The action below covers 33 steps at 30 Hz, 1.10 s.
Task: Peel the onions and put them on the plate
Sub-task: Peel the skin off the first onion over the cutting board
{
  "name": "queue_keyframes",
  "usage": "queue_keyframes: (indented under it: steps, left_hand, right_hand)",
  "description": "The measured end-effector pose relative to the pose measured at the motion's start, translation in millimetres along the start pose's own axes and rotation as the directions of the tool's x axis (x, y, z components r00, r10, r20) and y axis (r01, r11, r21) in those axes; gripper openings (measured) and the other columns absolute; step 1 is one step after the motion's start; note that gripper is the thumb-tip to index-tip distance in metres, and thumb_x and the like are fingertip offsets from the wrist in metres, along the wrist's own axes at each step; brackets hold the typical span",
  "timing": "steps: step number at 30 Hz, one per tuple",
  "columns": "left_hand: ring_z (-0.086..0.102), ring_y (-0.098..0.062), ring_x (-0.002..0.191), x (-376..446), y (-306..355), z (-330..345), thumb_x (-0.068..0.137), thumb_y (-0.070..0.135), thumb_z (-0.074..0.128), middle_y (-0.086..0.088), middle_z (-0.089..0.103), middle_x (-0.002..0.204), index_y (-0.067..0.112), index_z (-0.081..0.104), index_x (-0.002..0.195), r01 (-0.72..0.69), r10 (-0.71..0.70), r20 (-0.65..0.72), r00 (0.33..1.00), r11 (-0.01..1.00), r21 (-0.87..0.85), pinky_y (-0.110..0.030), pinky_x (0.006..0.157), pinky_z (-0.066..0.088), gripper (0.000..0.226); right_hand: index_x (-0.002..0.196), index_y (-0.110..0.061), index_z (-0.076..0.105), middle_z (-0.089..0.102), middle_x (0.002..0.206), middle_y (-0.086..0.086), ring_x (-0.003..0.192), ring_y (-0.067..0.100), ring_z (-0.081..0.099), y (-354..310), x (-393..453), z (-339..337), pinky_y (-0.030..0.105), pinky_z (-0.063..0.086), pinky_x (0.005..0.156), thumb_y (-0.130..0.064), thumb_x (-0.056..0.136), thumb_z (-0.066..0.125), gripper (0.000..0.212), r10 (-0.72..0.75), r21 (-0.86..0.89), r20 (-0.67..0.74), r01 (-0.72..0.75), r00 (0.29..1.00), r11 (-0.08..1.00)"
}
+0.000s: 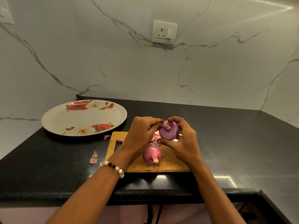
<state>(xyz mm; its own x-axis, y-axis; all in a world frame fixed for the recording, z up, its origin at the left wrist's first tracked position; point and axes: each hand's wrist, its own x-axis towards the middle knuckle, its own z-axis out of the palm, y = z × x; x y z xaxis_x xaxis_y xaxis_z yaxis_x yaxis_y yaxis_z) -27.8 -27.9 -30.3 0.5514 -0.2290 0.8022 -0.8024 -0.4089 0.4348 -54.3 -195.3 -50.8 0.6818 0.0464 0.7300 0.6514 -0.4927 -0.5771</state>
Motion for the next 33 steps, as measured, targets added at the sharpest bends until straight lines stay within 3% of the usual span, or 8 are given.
queue_keyframes:
  steps: [4, 8, 12, 16, 22, 29, 33]
  left_hand:
    - [0.069, -0.02, 0.079, -1.5, 0.1, 0.3, 0.083, 0.009, 0.066, -0.014, 0.073, 0.089, -0.002, 0.069, 0.103, -0.082, 0.076, 0.061, 0.995, 0.99, 0.115, -0.017, 0.076, 0.049, 0.024]
    - [0.069, -0.023, 0.075, -1.9, 0.6, 1.3, 0.08, 0.008, 0.069, -0.014, 0.072, 0.086, -0.003, 0.069, 0.099, -0.106, 0.094, 0.073, 0.993, 0.977, 0.184, -0.022, 0.074, 0.05, 0.022]
    - [0.068, -0.02, 0.074, -2.1, 0.4, 1.8, 0.079, 0.005, 0.072, -0.012, 0.072, 0.084, -0.001, 0.07, 0.095, -0.069, 0.062, 0.044, 0.997, 0.979, 0.193, -0.018, 0.072, 0.049, 0.018]
    - [0.066, -0.017, 0.073, -0.8, 3.5, 2.9, 0.08, 0.004, 0.071, -0.011, 0.071, 0.081, 0.0, 0.071, 0.09, -0.009, 0.012, -0.021, 1.0, 0.987, 0.159, -0.006, 0.069, 0.043, 0.011]
    - [0.057, -0.001, 0.07, 1.1, 5.8, 3.9, 0.086, 0.007, 0.066, -0.006, 0.069, 0.084, 0.004, 0.07, 0.093, 0.193, -0.192, -0.149, 0.97, 0.981, -0.009, -0.003, 0.069, 0.046, 0.008]
    - [0.063, -0.004, 0.081, 2.8, 7.7, 1.9, 0.092, 0.016, 0.057, -0.002, 0.07, 0.1, 0.01, 0.065, 0.114, 0.227, -0.239, -0.082, 0.968, 0.965, -0.134, -0.008, 0.073, 0.05, 0.024]
    - [0.061, -0.003, 0.092, 2.9, 9.9, 1.6, 0.087, 0.021, 0.065, 0.005, 0.066, 0.107, 0.011, 0.064, 0.12, 0.243, -0.239, 0.041, 0.97, 0.96, -0.142, -0.006, 0.078, 0.048, 0.034]
  right_hand:
    - [0.119, -0.023, 0.053, 0.058, 0.112, -0.013, 0.105, 0.002, 0.06, 0.6, -0.7, 0.6, 0.016, 0.054, 0.085, -0.039, 0.063, 0.085, 0.066, 0.004, -0.005, 0.007, -0.004, 1.0, 1.0]
    - [0.118, -0.024, 0.053, 0.057, 0.111, -0.016, 0.106, -0.002, 0.059, 0.0, -0.7, 1.8, 0.013, 0.053, 0.084, -0.038, 0.064, 0.085, 0.064, 0.002, -0.002, 0.02, -0.002, 1.0, 1.0]
    - [0.119, -0.023, 0.054, 0.058, 0.111, -0.013, 0.104, -0.001, 0.06, -0.8, -0.7, 1.8, 0.015, 0.054, 0.085, -0.038, 0.064, 0.085, 0.065, 0.011, -0.009, 0.032, -0.011, 0.999, 1.0]
    - [0.119, -0.025, 0.053, 0.057, 0.113, -0.018, 0.107, 0.0, 0.059, -0.7, -0.4, 1.3, 0.018, 0.055, 0.085, -0.035, 0.064, 0.088, 0.066, 0.021, 0.001, 0.039, -0.022, 0.999, 1.0]
    - [0.12, -0.028, 0.053, 0.06, 0.117, -0.012, 0.11, 0.006, 0.06, -6.3, 1.3, -1.3, 0.023, 0.058, 0.083, -0.029, 0.062, 0.091, 0.069, 0.076, 0.102, 0.032, -0.079, 0.997, 0.992]
    - [0.117, -0.031, 0.053, 0.061, 0.116, -0.011, 0.108, 0.003, 0.061, -10.7, 3.3, -3.6, 0.018, 0.054, 0.086, -0.034, 0.058, 0.089, 0.069, 0.131, 0.162, 0.029, -0.134, 0.991, 0.978]
    - [0.118, -0.026, 0.054, 0.061, 0.115, -0.008, 0.107, 0.004, 0.062, -12.0, 3.5, -4.7, 0.019, 0.055, 0.084, -0.031, 0.059, 0.089, 0.069, 0.141, 0.182, 0.033, -0.145, 0.989, 0.972]
